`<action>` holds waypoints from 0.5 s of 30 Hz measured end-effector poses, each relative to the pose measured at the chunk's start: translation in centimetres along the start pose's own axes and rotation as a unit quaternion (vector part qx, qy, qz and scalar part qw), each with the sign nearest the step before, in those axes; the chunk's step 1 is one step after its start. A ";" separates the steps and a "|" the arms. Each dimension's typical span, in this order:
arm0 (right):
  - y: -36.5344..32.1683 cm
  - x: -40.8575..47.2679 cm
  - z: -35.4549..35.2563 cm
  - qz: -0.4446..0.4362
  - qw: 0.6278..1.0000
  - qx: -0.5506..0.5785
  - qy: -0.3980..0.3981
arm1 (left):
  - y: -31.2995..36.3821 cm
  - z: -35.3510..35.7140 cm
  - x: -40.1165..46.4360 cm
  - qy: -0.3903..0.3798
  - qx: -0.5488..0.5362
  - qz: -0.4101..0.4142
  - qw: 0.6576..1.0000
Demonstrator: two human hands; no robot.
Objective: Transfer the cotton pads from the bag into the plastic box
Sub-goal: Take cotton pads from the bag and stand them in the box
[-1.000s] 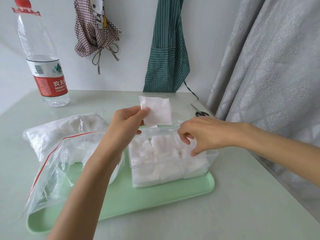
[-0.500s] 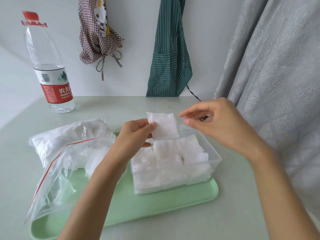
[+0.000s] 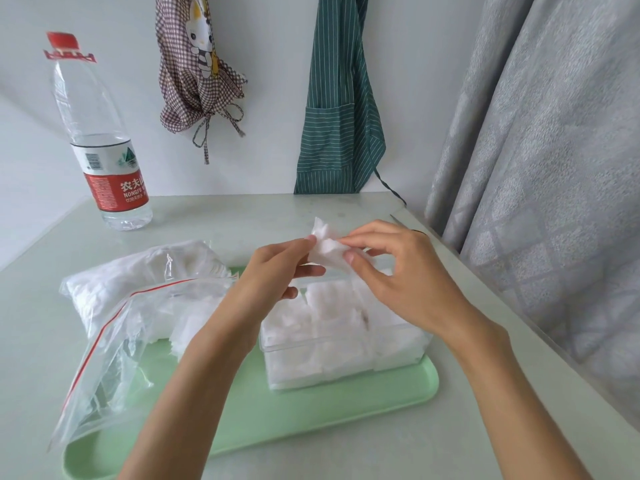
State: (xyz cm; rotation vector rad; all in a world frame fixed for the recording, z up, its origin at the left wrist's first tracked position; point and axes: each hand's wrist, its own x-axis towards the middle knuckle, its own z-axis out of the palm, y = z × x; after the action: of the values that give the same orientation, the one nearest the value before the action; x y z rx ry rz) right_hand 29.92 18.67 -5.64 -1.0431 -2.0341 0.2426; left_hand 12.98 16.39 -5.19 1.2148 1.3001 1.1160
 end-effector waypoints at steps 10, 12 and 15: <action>0.0 0.3 0.7 0.205 0.943 0.261 -0.002 | -0.5 0.5 0.0 0.042 0.094 0.096 0.990; -0.3 0.4 0.7 0.256 0.900 0.352 -0.011 | -0.9 0.6 0.2 0.085 0.118 0.137 0.980; -0.4 0.6 0.4 0.313 0.839 0.445 -0.007 | -1.3 0.2 0.6 0.145 0.118 0.176 0.966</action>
State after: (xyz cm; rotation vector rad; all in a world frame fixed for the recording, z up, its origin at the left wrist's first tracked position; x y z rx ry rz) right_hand 29.16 18.96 -5.38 -1.0135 -1.2335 1.3855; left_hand 13.03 16.91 -6.56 1.5451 1.5084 1.4671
